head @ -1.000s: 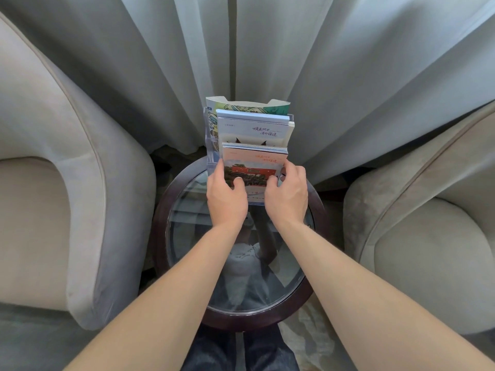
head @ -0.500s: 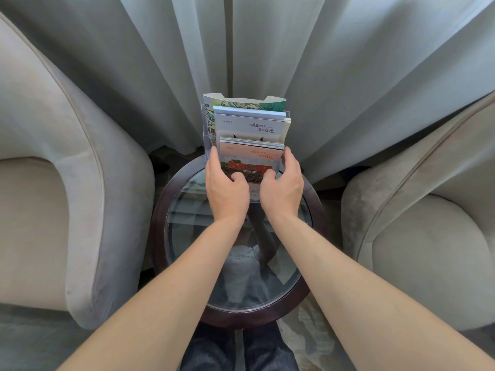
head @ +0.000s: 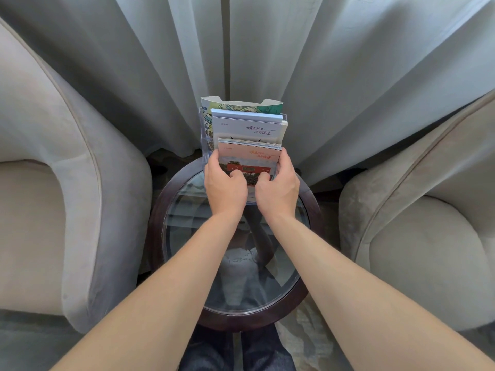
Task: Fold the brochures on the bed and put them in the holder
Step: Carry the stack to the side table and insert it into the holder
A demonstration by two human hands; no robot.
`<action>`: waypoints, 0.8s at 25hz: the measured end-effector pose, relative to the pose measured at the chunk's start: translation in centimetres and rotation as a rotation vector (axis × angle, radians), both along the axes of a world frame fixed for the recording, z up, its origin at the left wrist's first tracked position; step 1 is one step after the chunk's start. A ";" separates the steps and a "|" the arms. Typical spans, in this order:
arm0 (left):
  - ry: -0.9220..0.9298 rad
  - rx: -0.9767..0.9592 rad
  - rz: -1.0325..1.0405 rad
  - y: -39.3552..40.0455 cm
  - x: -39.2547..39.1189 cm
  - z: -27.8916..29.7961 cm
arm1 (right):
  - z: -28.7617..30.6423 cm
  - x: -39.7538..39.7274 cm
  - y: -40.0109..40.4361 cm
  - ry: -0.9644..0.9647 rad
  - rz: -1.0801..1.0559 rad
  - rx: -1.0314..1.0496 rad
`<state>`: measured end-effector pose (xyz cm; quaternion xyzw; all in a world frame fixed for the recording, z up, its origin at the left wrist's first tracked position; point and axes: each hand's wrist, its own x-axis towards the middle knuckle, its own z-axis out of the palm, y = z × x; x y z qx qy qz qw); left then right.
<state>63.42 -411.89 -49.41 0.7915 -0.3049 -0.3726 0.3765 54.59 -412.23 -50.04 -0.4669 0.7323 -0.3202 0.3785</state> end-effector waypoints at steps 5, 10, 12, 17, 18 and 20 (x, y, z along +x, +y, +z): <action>-0.005 -0.004 -0.014 0.0 0.2 0.0 | 0.1 -0.2 0.2 0.005 -0.007 -0.009; -0.013 0.003 -0.012 -0.1 0.1 -0.3 | 0.1 -0.5 0.0 0.009 0.039 0.030; -0.029 0.037 -0.013 -0.1 0.3 -0.4 | 0.0 -0.6 -0.2 0.009 0.048 0.048; -0.057 0.070 -0.030 -0.2 0.6 -0.1 | -0.1 -0.5 -0.2 0.014 0.059 0.063; -0.062 0.070 -0.020 -0.3 0.6 0.1 | 0.0 -0.5 -0.3 0.012 0.051 0.070; -0.084 0.037 0.002 -0.7 1.1 0.8 | 0.4 -0.5 -0.8 0.007 0.027 0.076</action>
